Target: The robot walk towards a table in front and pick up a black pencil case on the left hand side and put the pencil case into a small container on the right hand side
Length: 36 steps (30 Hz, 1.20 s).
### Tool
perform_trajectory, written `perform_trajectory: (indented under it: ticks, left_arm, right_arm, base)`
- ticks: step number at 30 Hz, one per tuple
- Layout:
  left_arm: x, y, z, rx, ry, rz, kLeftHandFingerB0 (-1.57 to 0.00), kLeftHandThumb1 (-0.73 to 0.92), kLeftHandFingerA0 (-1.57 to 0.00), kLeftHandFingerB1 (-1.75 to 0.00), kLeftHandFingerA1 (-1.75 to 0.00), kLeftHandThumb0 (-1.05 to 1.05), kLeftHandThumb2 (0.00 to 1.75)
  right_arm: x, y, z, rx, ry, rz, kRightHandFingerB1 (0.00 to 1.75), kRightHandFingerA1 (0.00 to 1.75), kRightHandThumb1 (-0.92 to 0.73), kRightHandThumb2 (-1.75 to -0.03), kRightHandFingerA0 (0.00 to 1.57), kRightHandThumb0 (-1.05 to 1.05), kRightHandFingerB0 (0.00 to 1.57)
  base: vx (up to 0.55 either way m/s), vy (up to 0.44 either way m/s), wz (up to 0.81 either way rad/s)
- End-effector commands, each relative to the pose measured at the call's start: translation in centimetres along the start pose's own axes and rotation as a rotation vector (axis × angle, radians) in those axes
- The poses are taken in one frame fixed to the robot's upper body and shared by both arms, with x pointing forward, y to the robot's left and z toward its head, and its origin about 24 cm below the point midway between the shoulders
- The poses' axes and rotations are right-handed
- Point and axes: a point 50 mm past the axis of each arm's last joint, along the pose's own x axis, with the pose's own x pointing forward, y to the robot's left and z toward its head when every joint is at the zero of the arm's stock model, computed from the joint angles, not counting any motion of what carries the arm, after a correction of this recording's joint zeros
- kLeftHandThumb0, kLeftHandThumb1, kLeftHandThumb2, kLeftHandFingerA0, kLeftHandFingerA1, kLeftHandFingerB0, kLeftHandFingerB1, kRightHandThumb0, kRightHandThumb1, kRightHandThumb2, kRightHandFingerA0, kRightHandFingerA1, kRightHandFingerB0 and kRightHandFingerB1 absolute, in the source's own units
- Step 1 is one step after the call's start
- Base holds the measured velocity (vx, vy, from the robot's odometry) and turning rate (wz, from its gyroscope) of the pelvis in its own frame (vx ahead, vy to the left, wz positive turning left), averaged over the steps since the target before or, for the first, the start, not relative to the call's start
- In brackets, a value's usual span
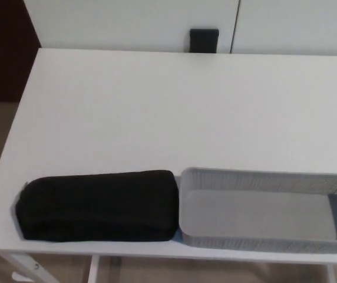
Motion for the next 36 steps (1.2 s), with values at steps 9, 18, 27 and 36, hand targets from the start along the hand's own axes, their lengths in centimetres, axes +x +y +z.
perform_trajectory:
  ticks: [9, 18, 27, 36]
  left_arm:
    - [-0.3, 0.8, -0.2, -0.004, 0.004, 0.015, -0.18, 0.52, -0.33, -0.28, -0.4, -0.32, 0.56]
    - [-0.3, 1.3, -0.2, -0.018, 0.01, 0.035, -0.17, 0.51, -0.35, -0.28, -0.41, -0.31, 0.56]
    - [-2.7, 8.2, -0.2, -0.146, -0.067, 0.427, -0.1, 0.49, -0.2, -0.24, -0.38, -0.27, 0.56]
    - [-13.9, 17.2, 14.5, 0.151, -0.785, 0.835, -0.1, 0.43, -0.07, -0.27, -0.22, -0.46, 0.65]
  right_arm:
    - [-0.2, -0.4, -0.4, -0.011, 0.009, -0.002, 0.46, 0.59, -0.49, -0.8, 0.52, -0.45, 0.27]
    - [-0.1, -0.2, -0.3, -0.013, 0.008, -0.001, 0.47, 0.58, -0.5, -0.79, 0.52, -0.45, 0.29]
    - [-0.3, -0.9, -0.7, 0.0, 0.017, -0.013, 0.46, 0.56, -0.52, -0.79, 0.5, -0.43, 0.3]
    - [0.3, -1.4, 1.1, -0.003, -0.01, -0.032, 0.35, 0.45, -0.65, -0.59, 0.56, -0.34, 0.35]
  base:
    - [-0.01, 0.191, -0.03]
    - [0.03, -0.042, 0.07]
    - [0.0, 0.0, 0.0]
    - [0.0, 0.0, 0.0]
